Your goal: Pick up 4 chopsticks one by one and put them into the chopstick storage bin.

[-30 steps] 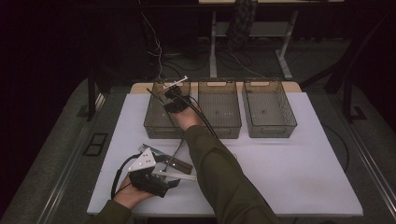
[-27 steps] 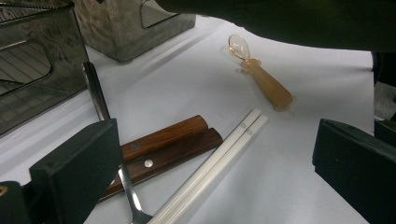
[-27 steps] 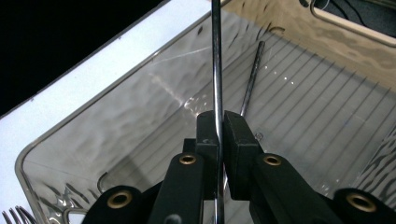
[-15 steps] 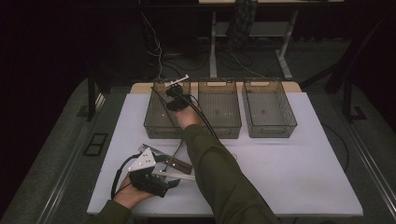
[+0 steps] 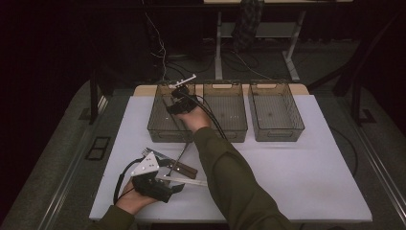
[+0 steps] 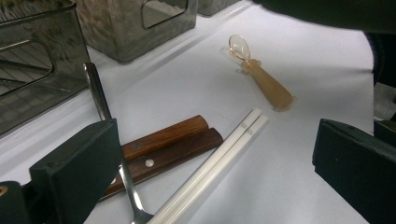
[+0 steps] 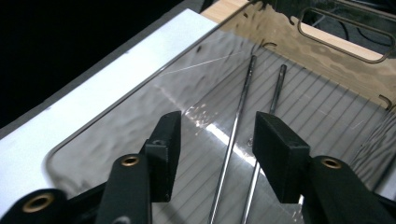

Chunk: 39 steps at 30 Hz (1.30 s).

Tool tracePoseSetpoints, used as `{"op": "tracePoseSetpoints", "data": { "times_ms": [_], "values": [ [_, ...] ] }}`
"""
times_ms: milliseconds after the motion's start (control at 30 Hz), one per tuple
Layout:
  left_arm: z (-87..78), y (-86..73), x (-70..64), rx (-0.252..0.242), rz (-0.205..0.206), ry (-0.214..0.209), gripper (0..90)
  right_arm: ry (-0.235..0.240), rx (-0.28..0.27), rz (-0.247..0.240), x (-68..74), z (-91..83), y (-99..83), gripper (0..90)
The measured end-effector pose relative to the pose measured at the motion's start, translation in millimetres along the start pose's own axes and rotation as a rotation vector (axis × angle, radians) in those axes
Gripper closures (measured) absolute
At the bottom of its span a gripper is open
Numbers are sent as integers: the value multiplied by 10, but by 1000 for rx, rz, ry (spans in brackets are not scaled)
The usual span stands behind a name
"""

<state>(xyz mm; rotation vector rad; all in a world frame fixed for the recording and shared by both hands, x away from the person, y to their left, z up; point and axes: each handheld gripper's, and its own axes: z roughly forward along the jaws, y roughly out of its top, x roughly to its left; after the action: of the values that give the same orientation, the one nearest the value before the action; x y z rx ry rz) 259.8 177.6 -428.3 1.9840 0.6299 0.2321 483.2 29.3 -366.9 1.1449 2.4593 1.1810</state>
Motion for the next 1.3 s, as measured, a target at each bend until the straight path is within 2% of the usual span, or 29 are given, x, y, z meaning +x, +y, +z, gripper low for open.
{"op": "tracePoseSetpoints", "data": {
  "times_ms": [200, 267, 500, 867, 933, 1067, 1200, 1300],
  "values": [
    [2, -1, 1, 4, -4, 3, 0, 64, -15, -44, 2, -269, -48, 401],
    [2, -2, 4, 5, -5, 5, 0, 73, -25, -52, -4, -366, -86, 365],
    [-1, -12, 14, 10, -7, 10, 0, 101, -32, -72, -68, -669, -232, 319],
    [-12, -18, 25, 6, -15, 11, 0, 159, -26, -118, -111, -912, -505, 290],
    [-10, -21, 24, 3, -21, 10, 0, 168, -36, -133, -115, -970, -551, 289],
    [-6, -22, 28, 7, -18, 16, 0, 200, -56, -128, -142, -1078, -665, 257],
    [1, -18, 29, 9, -19, 18, 0, 199, -66, -147, -157, -1174, -790, 210],
    [7, -19, 34, 8, -23, 20, 0, 239, -81, -141, -191, -1256, -883, 194]
  ]
}}
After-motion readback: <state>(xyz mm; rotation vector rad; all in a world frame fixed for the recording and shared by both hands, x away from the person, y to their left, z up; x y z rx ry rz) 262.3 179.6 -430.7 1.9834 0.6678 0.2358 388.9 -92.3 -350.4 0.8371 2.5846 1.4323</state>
